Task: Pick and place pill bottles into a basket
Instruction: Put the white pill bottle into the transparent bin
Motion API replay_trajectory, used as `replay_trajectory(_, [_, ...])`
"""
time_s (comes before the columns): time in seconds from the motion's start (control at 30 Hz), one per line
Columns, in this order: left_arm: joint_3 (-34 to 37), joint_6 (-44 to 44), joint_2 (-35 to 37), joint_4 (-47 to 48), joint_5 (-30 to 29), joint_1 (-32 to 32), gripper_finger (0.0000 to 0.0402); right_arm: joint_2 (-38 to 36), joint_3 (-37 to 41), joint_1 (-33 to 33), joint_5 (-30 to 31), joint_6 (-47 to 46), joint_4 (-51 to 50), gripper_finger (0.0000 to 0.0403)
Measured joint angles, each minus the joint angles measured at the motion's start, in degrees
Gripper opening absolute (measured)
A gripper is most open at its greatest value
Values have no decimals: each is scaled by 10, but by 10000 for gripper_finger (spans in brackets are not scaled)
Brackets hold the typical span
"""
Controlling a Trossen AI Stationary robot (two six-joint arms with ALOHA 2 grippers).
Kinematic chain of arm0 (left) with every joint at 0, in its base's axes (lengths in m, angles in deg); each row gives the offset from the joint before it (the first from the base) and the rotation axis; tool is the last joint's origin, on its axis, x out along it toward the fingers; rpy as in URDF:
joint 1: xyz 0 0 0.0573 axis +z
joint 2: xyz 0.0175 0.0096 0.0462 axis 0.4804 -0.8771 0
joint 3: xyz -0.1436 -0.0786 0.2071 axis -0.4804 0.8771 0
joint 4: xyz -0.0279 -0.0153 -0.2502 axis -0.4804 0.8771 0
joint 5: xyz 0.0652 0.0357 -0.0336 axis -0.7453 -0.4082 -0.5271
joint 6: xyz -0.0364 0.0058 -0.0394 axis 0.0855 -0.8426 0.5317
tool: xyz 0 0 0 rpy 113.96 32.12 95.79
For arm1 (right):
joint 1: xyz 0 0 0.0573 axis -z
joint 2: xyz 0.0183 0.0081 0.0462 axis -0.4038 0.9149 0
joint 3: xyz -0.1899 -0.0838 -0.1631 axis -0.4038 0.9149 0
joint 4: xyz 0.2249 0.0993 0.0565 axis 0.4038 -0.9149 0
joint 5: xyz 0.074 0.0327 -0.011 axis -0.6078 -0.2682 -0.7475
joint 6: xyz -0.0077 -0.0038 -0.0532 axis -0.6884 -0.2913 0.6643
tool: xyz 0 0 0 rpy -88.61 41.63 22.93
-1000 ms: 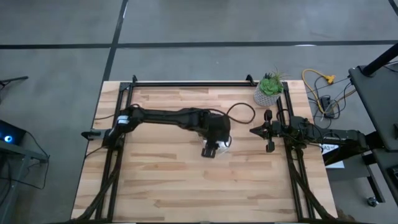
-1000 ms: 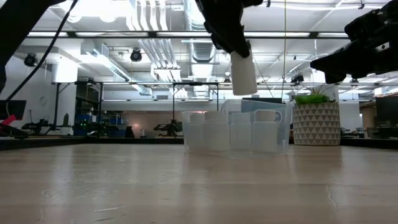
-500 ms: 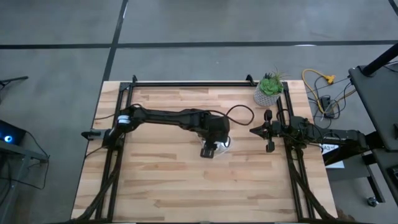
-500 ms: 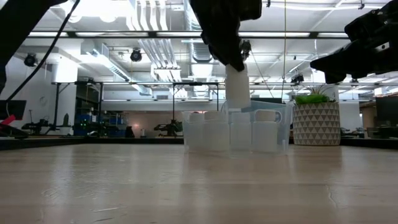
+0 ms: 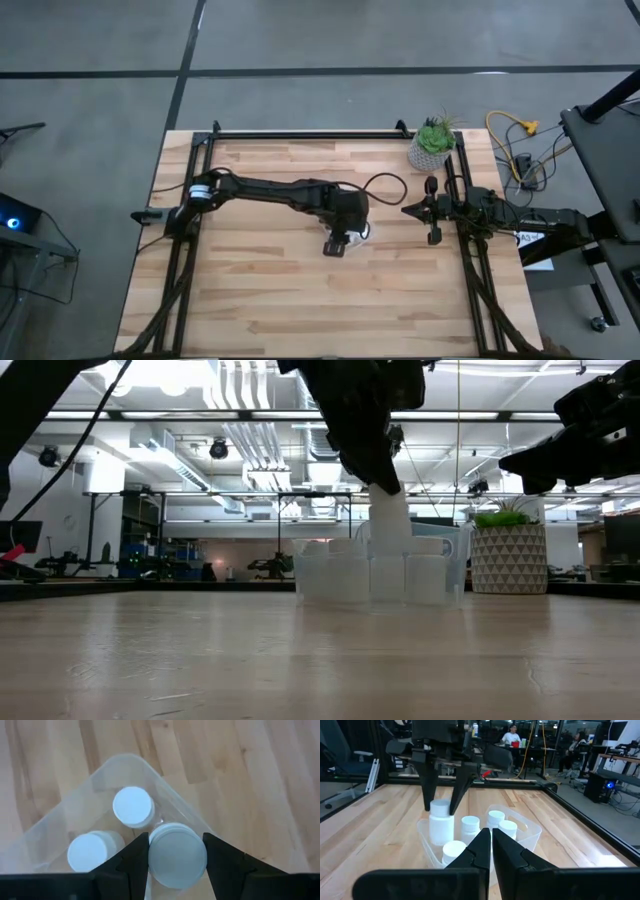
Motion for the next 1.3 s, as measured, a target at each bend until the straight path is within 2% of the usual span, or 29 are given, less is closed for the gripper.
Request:
replay_trajectory(0.37, [48,3,0,-36,5,0,148,0,0,0,0,-1,0,9])
replay_trajectory(1.3, [96,4,-8,-89,26,6,148,0,0,0,0,-1,0,9])
